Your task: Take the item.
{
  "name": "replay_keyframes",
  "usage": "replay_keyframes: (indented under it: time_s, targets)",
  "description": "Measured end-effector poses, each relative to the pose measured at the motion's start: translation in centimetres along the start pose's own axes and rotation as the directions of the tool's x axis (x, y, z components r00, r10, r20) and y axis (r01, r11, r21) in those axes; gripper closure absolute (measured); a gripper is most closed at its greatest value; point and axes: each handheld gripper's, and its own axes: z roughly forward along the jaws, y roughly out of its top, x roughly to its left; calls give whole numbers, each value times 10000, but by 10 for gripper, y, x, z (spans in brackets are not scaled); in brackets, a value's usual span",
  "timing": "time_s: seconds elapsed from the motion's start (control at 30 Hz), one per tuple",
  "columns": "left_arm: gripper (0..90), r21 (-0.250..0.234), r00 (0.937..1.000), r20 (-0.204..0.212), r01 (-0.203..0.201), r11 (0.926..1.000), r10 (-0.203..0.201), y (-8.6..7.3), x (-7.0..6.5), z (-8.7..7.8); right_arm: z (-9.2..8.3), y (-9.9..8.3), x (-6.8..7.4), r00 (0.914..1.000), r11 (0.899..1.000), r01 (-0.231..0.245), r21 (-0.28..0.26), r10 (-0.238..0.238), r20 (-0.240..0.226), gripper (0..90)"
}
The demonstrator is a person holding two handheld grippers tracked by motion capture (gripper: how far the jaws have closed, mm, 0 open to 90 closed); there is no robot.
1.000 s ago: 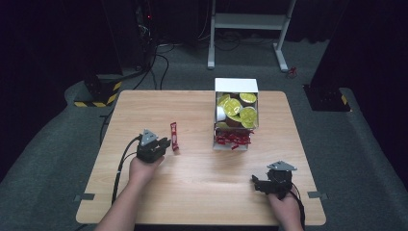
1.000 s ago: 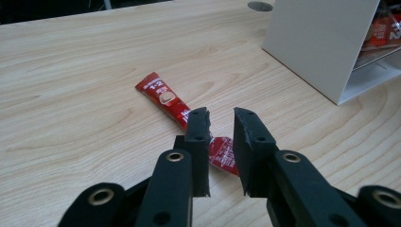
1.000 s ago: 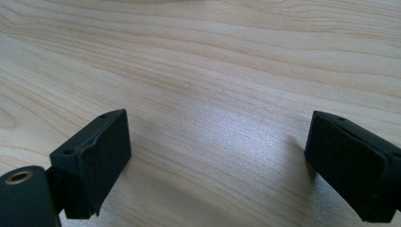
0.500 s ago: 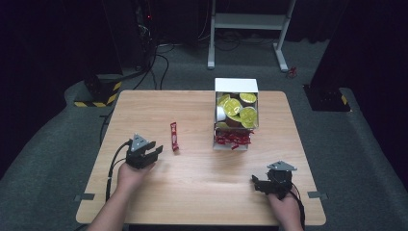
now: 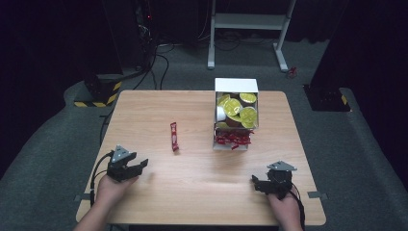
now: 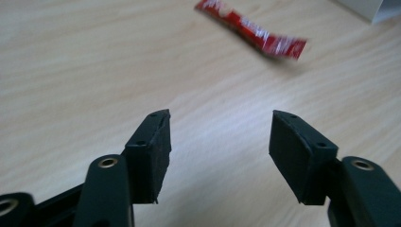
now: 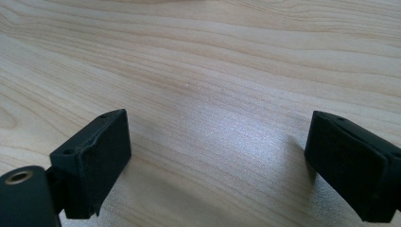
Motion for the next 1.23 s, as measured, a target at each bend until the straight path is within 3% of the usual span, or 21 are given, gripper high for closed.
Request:
replay_keyframes:
  time_s: [0.1, 0.23, 0.33, 0.43, 0.53, 0.57, 0.73, 1.23]
  targets:
    - [359, 364, 9994, -215, -252, 9990, 260, -11, 4, -5, 0, 0, 0, 10000, 10000, -4, -1, 4, 3, 76]
    - [357, 836, 9993, -315, -166, 9964, 193, -29, 6, -4, 0, 0, 0, 10000, 10000, -24, -3, 24, 9, 76]
    - [338, 537, 9987, -471, -170, 9984, 195, -38, 3, -6, 0, 0, 0, 10000, 10000, -10, 6, 10, -14, 76]
    - [261, 513, 9967, -773, -211, 9985, 250, -40, 2, -6, 1, 1, 0, 10000, 10000, 22, -29, -22, -24, 76]
    - [157, 714, 9951, -905, 464, 9964, -399, -39, 4, -3, 1, 1, 3, 10000, 10000, -67, 17, 67, 60, 80]
    - [136, 716, 9943, -986, 481, 9963, -409, -39, 5, -3, 1, 1, 3, 9999, 10000, -56, -2, 56, 85, 83]
    - [136, 706, 9940, -1017, 479, 9964, -406, -39, 4, -3, 1, 2, 4, 10000, 10000, 41, -84, -41, 40, 114]
    - [122, 773, 9961, -846, 330, 9965, -264, -39, 3, -3, 4, 4, 3, 10000, 10000, 10, -10, -10, 37, 82]
